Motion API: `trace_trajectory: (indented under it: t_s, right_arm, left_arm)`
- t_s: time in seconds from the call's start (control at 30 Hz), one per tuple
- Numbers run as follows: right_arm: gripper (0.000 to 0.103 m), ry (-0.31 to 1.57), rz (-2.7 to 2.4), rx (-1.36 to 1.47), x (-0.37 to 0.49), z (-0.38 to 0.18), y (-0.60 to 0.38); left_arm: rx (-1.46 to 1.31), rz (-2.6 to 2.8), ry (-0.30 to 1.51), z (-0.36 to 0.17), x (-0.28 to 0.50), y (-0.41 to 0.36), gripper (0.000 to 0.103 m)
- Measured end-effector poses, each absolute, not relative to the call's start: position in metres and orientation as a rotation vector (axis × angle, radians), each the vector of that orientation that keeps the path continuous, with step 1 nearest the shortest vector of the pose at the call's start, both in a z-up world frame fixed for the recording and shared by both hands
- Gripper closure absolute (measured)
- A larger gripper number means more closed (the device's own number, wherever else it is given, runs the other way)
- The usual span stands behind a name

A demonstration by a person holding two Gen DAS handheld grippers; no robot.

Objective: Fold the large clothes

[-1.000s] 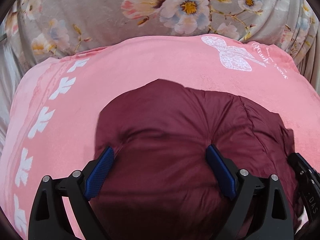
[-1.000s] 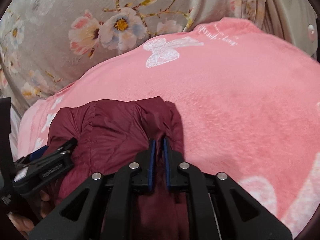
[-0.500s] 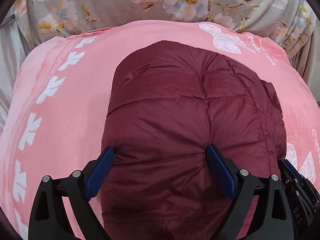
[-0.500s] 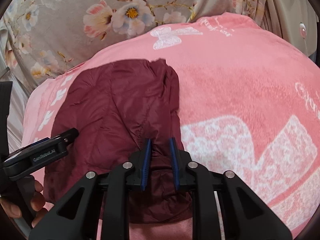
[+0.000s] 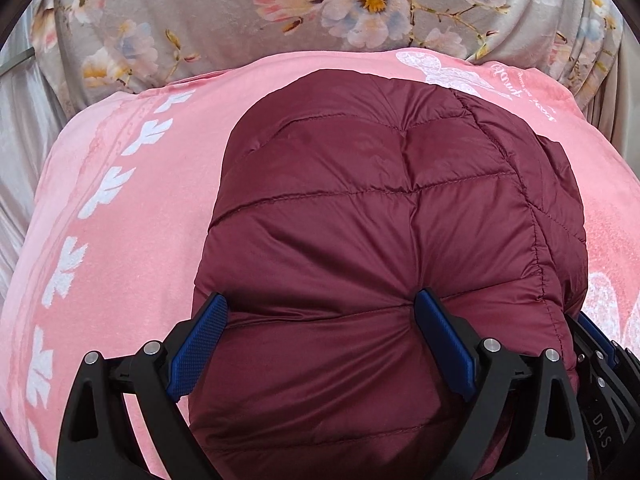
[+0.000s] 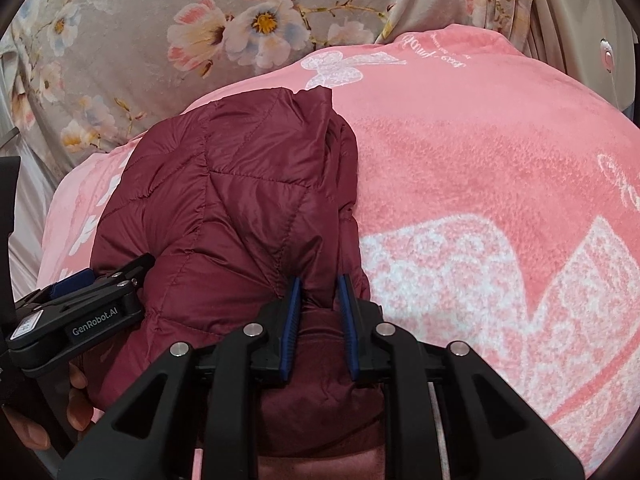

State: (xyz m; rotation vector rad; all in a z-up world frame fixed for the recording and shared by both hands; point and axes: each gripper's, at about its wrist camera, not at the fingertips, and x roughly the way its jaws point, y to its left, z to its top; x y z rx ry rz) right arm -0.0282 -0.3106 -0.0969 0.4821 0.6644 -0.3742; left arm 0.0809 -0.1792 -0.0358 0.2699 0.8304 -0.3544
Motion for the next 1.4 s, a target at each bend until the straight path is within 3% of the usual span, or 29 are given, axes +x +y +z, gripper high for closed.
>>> trace_trajectory:
  t_s: [0.63, 0.67, 0.7, 0.77, 1.07, 1.33, 1.4]
  right_arm:
    - [0.081, 0.663, -0.359, 0.514, -0.034, -0.094, -0.316]
    - [0.07, 0.674, -0.368, 0.506, -0.035, -0.092, -0.316]
    - [0.049, 0.697, -0.411, 0.493, -0.037, -0.089, -0.318]
    - [0.036, 0.702, -0.434, 0.534, -0.043, -0.085, -0.328]
    - [0.032, 0.707, -0.236, 0.8, -0.016, -0.09, -0.355]
    - [0.029, 0.674, -0.162, 0.87, -0.003, -0.102, -0.358]
    - [0.044, 0.666, -0.126, 0.88, -0.002, -0.103, -0.358]
  left_arm:
    - [0.248, -0.39, 0.853, -0.03, 0.081, -0.164, 0.01]
    - [0.233, -0.395, 0.87, -0.028, 0.082, -0.16, 0.01]
    - [0.214, -0.397, 0.889, -0.026, 0.084, -0.154, 0.01]
    - [0.153, -0.396, 0.936, -0.023, 0.091, -0.136, 0.01]
    - [-0.29, -0.548, 1.205, -0.053, 0.139, -0.08, 0.011]
    - [-0.224, -0.626, 1.17, -0.057, 0.139, -0.113, 0.007]
    - [-0.208, -0.616, 1.159, -0.056, 0.138, -0.118, 0.007]
